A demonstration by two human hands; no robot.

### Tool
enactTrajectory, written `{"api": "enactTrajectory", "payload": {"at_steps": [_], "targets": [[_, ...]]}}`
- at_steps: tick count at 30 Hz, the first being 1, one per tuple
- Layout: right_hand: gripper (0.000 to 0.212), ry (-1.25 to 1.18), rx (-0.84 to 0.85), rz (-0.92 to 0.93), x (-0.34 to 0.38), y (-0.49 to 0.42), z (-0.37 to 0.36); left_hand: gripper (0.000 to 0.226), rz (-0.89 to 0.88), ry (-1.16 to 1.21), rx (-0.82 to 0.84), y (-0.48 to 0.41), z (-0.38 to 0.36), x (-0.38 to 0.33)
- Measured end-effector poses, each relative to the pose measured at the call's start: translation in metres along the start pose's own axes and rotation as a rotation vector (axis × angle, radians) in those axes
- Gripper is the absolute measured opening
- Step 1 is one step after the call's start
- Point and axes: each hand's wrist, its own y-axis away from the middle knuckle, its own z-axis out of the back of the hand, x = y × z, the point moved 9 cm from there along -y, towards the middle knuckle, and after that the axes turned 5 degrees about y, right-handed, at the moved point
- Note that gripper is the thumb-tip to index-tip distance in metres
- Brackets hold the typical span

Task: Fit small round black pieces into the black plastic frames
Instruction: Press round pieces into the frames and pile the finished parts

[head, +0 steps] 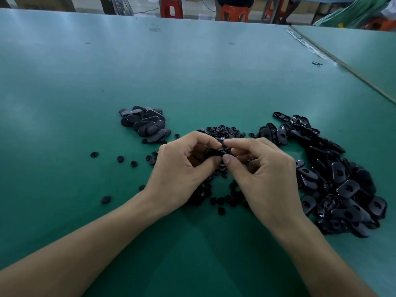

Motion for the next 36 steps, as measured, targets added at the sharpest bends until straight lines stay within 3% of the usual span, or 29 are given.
{"api": "enactTrajectory", "payload": {"at_steps": [5, 11, 36], "targets": [[0.021, -0.187, 0.140, -0.109, -0.014, -0.003, -0.010, 0.023, 0.033, 0.088, 0.011, -0.001, 0.000, 0.000], [0.018, -0.244, 0.162, -0.133, -0.018, -0.004, -0.011, 0.030, 0.054, 0.135, 0.014, -0.002, 0.002, 0.001], [0.010, -0.190, 0.212, -0.150, -0.016, -0.003, -0.012, 0.026, 0.069, 0.165, 0.019, -0.003, 0.004, 0.006]]}}
